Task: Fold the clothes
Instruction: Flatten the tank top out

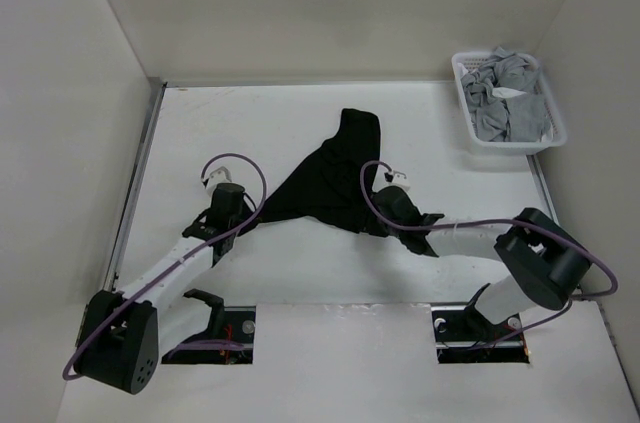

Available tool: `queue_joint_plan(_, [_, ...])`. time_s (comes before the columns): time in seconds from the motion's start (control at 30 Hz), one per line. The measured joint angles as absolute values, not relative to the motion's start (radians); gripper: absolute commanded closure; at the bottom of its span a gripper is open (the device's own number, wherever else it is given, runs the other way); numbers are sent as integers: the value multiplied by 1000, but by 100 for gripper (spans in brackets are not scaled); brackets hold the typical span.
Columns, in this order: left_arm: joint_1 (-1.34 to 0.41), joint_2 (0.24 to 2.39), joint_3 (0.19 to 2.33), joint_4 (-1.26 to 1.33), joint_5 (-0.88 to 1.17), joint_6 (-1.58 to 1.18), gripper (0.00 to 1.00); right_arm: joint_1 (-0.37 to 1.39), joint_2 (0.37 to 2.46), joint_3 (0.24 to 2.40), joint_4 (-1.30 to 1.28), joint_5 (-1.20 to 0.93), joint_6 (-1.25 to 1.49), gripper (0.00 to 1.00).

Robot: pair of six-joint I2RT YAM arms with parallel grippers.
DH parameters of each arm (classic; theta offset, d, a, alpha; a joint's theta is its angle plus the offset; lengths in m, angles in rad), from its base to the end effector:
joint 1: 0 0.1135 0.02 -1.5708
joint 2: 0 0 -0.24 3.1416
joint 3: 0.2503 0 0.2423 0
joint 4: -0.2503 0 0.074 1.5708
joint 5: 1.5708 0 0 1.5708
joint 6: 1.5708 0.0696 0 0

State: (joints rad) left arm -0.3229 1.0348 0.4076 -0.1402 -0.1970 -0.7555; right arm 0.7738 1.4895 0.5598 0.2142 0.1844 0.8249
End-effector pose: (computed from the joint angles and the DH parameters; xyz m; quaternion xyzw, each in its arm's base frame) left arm 0.2178 -0.0585 0.1319 -0.2341 0.8863 -0.1221 0.3804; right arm 0.2210 0.1981 0.1070 0.0613 0.9048 0.2377 0.3480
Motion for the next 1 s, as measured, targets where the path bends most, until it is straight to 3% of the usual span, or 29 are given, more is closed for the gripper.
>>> queue_joint_plan(0.27, [-314,1026,408,-146,-178,-755,98,781,1499,593,147,199,863,62])
queue_joint_plan(0.43, [-314,1016,407,-146,-172,-755,98,808,1500,625,72,215,865,68])
queue_joint_plan(0.7, [-314,991,407,-146,-171,-755,98,820,1520,676,-15,224,869,68])
queue_joint_plan(1.0, [-302,989,407,-140,-165,-755,98,820,1558,706,-16,219,875,86])
